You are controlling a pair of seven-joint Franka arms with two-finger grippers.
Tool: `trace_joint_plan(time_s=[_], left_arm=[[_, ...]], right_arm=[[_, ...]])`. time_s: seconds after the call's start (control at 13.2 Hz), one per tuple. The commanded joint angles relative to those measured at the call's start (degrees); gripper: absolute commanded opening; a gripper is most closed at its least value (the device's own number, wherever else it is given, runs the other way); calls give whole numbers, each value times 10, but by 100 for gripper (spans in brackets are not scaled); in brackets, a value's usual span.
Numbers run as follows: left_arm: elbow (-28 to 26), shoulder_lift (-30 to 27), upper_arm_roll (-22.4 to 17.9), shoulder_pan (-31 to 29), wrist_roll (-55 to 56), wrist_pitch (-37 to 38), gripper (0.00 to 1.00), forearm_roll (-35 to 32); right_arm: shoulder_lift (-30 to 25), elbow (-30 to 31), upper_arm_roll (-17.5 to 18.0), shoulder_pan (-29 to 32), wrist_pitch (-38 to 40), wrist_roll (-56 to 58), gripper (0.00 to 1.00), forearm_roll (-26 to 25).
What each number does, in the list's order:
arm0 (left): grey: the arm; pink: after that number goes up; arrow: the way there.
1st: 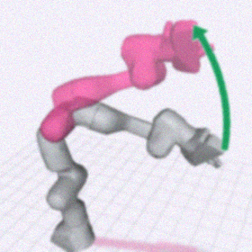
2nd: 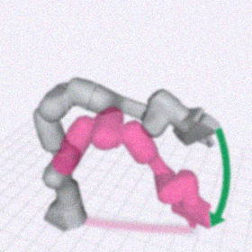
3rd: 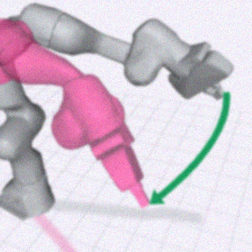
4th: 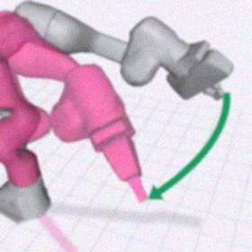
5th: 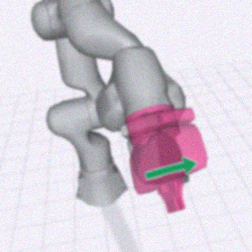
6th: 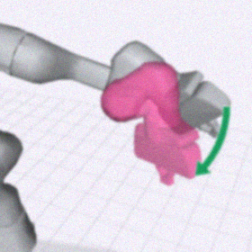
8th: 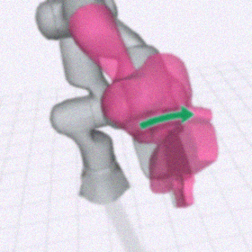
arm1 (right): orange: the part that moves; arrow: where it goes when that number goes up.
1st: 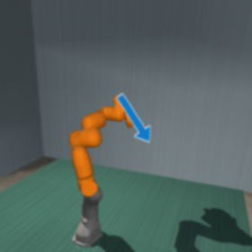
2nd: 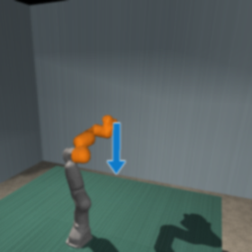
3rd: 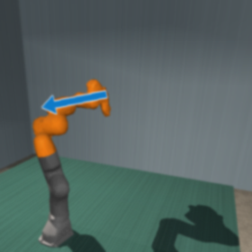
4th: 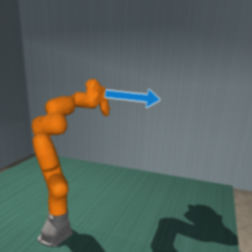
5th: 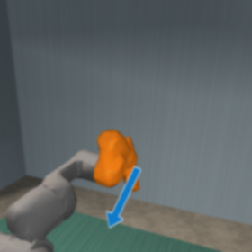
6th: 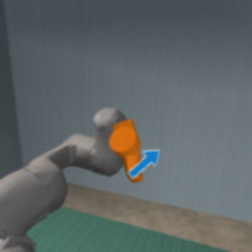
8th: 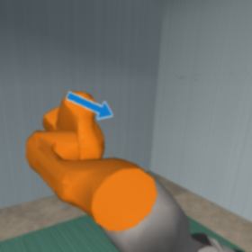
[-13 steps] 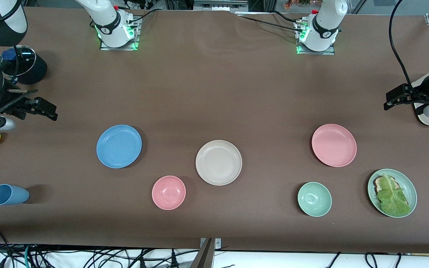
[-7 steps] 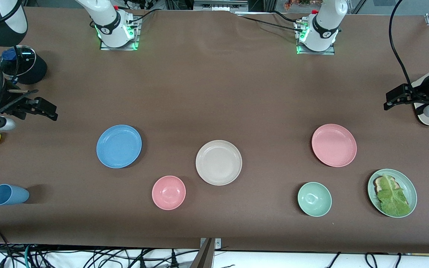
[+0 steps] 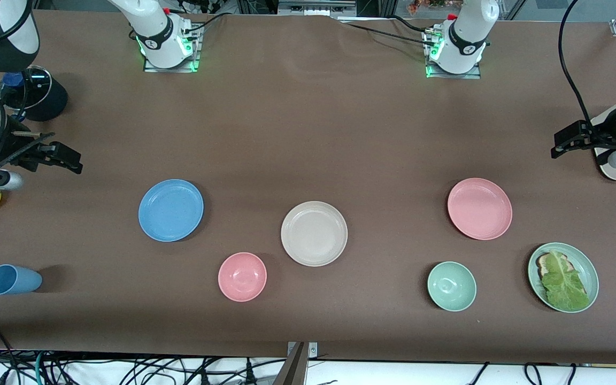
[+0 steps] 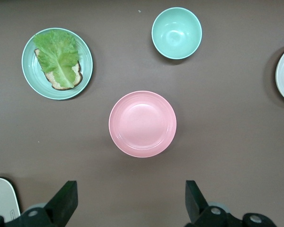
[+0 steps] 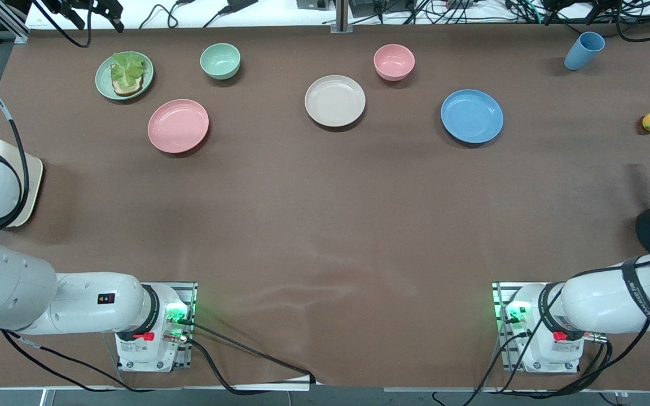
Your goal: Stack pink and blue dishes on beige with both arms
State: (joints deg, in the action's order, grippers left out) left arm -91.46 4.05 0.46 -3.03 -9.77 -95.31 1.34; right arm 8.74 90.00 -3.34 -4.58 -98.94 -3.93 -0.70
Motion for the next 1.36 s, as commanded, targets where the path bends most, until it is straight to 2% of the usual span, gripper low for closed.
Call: trace_joint_plan(time_s=[0.0,0.98,1.29], left_arm=[[0,-8,1,-1,-6,9,100,14],[0,-8,1,-2,-4,16,100,9],[0,4,-3,-9,-5,21,100,1]], right_arm=[[-13,19,-1,2,-3,1,100,3],[-12,33,-8,2,-15,2,100,4],[-16,26,0,-3,-15,1,100,3]])
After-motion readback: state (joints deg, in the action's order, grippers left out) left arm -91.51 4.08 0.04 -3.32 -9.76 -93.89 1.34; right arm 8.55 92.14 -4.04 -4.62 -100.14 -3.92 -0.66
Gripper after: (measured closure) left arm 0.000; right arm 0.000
